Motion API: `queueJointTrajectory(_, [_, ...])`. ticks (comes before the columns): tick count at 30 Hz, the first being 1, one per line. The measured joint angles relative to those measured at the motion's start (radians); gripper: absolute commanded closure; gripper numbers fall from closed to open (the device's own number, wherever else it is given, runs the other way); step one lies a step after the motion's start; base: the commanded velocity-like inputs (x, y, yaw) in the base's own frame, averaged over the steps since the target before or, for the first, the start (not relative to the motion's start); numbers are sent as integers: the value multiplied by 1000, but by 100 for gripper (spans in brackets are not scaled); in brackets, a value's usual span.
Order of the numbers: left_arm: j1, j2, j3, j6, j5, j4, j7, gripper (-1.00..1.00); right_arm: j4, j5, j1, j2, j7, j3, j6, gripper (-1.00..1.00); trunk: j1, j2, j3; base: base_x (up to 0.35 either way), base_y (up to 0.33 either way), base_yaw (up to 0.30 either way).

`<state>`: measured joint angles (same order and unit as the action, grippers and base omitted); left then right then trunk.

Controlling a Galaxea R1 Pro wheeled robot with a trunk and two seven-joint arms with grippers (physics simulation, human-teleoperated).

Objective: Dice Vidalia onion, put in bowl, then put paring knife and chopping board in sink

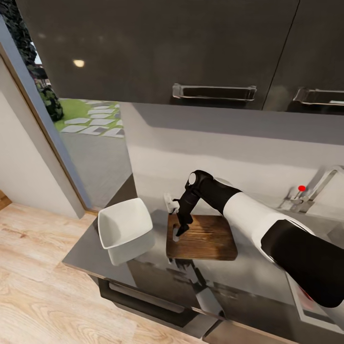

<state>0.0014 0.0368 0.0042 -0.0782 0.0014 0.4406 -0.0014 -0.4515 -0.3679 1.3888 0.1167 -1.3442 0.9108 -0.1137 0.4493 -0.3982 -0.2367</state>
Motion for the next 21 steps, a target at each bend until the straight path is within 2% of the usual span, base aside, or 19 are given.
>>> queueJointTrajectory(10, [0, 0, 0, 0, 0, 0, 0, -100, 0, -1, 0, 1, 2, 2, 0, -100, 0, 0, -3, 13, 10, 0])
queueJointTrajectory(17, [0, 0, -1, -1, 0, 0, 0, -100, 0, -43, 0, 12, 6, 2, 0, -100, 0, 0, -13, 0, 0, 0])
queueJointTrajectory(21, [0, 0, -1, 0, 0, 0, 0, -100, 0, -50, 0, 17, 7, 2, 0, -100, 0, 0, -20, 0, 0, 0])
